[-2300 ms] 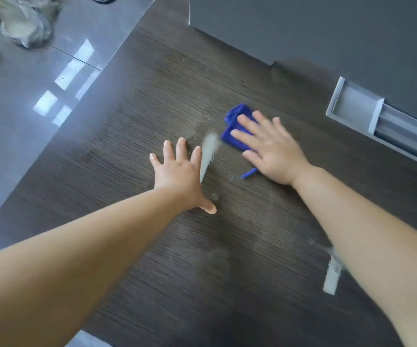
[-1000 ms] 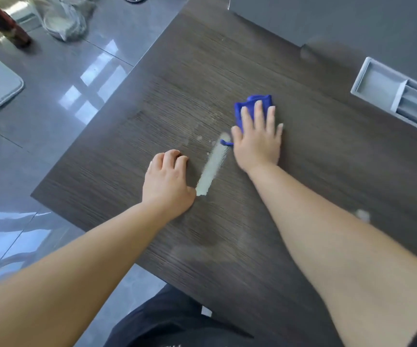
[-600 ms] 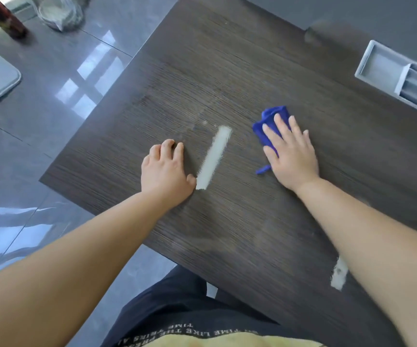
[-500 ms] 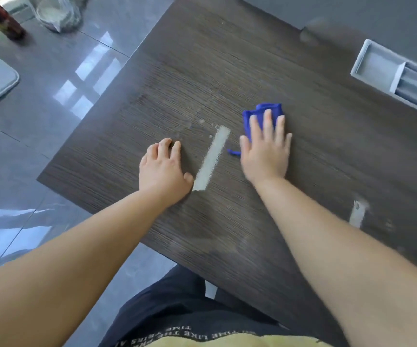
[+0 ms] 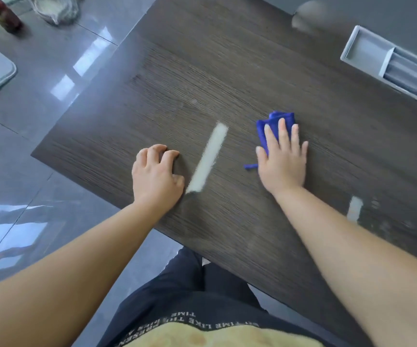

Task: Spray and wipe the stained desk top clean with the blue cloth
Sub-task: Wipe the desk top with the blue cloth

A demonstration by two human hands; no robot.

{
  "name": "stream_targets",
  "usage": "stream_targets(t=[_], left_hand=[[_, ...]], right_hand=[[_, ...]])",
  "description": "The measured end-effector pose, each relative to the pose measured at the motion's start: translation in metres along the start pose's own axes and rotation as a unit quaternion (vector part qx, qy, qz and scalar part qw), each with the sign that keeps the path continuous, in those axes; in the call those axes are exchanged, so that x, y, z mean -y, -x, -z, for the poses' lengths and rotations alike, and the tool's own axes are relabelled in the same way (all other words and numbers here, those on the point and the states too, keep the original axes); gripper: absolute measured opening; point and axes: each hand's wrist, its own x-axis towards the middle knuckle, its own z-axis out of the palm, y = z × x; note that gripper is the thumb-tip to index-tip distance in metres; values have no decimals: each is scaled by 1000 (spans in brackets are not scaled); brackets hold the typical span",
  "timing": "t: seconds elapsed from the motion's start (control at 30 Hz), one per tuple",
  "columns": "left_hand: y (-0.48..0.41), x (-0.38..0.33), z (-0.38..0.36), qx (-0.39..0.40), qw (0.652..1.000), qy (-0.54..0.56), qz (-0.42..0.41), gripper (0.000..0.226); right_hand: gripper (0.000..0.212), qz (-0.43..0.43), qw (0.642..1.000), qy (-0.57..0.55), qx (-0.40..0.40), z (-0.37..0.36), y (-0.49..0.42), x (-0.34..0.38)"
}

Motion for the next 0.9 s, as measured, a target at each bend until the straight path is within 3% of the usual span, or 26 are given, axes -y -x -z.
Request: stream_targets(t=[0.07, 0.13, 0.23, 0.3, 0.37, 0.43, 0.5, 0.57, 0.6, 0.67, 0.77, 0.83, 0.9], left_hand=[[14, 1, -6, -11, 1000, -7, 23, 50], [22, 5, -7, -17, 999, -7, 37, 51], [37, 11, -6, -13, 999, 7, 50, 52], [44, 16, -4, 25, 999, 7, 42, 56], [40, 22, 2, 76, 997, -12, 18, 60], [35, 29, 12, 109, 994, -26, -2, 60], [31, 33, 19, 124, 992, -32, -14, 58], [33, 37, 22, 129, 991, -31, -25, 59], [34, 39, 22, 128, 991, -24, -30, 60], [34, 41, 23, 131, 990, -15, -40, 62], [29, 47, 28, 146, 988, -7, -56, 61], [27, 52, 31, 167, 983, -6, -73, 62], [27, 56, 31, 182, 979, -16, -92, 62]], right_hand=[[56, 7, 1000, -12, -1, -7, 11, 42], [56, 161, 987, -23, -6, -15, 37, 68], [47, 424, 905, -19, 39, -14, 93, 43], [44, 486, 872, -14, 52, -8, 98, -1], [45, 437, 899, 6, 31, -3, 85, -36], [49, 289, 957, -5, 36, -1, 69, -41], [52, 102, 994, -13, 29, 1, 58, -10], [54, 12, 1000, -9, 27, -4, 58, 37], [56, 38, 999, -10, 29, -9, 61, 62], [57, 196, 980, -17, 37, -16, 79, 95], [49, 450, 890, 18, 71, -16, 109, 78], [44, 513, 856, 12, 65, -11, 110, 37], [46, 453, 889, 18, 60, -5, 105, 7]])
